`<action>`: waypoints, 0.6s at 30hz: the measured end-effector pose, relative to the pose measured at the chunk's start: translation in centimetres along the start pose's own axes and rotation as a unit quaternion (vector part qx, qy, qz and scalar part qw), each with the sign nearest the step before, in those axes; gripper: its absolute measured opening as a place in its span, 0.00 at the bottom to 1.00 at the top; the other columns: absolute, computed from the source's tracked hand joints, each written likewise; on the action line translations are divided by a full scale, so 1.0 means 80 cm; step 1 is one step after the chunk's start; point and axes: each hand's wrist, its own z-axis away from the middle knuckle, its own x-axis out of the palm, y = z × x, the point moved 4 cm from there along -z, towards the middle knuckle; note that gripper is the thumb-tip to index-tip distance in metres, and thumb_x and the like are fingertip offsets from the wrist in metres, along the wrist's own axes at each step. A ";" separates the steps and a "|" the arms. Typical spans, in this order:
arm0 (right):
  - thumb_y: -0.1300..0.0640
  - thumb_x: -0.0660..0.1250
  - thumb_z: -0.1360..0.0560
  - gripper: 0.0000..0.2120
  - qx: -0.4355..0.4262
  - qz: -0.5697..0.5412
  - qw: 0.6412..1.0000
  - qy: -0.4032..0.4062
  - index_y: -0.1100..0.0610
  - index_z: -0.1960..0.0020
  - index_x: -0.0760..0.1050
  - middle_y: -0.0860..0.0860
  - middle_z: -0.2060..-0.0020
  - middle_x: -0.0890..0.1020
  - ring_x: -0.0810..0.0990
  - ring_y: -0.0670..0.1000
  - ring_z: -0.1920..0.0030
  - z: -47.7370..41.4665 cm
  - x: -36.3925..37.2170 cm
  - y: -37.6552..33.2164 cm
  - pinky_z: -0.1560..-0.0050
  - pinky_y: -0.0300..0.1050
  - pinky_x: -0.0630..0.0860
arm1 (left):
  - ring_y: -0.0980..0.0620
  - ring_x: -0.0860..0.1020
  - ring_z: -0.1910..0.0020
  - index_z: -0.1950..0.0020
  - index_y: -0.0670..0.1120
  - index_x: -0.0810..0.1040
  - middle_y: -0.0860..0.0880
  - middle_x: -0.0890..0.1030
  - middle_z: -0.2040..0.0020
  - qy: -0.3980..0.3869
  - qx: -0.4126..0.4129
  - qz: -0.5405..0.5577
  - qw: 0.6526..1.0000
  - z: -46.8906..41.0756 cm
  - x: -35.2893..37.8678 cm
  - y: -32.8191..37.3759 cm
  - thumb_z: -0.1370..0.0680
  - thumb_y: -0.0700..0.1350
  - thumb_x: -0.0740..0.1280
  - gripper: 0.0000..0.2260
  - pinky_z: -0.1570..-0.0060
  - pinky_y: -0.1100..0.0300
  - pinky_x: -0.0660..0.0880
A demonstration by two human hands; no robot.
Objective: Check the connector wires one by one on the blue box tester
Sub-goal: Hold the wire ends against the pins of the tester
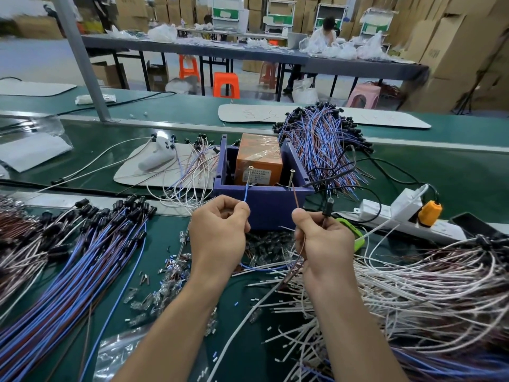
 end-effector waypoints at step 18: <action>0.62 0.77 0.36 0.07 0.155 -0.072 0.957 -0.236 0.57 0.62 0.79 0.52 0.73 0.75 0.72 0.46 0.76 0.031 0.001 -0.006 0.75 0.37 0.71 | 0.53 0.77 0.72 0.67 0.55 0.80 0.57 0.77 0.75 0.161 0.038 -0.216 0.962 0.017 -0.037 0.014 0.29 0.59 0.65 0.12 0.66 0.54 0.77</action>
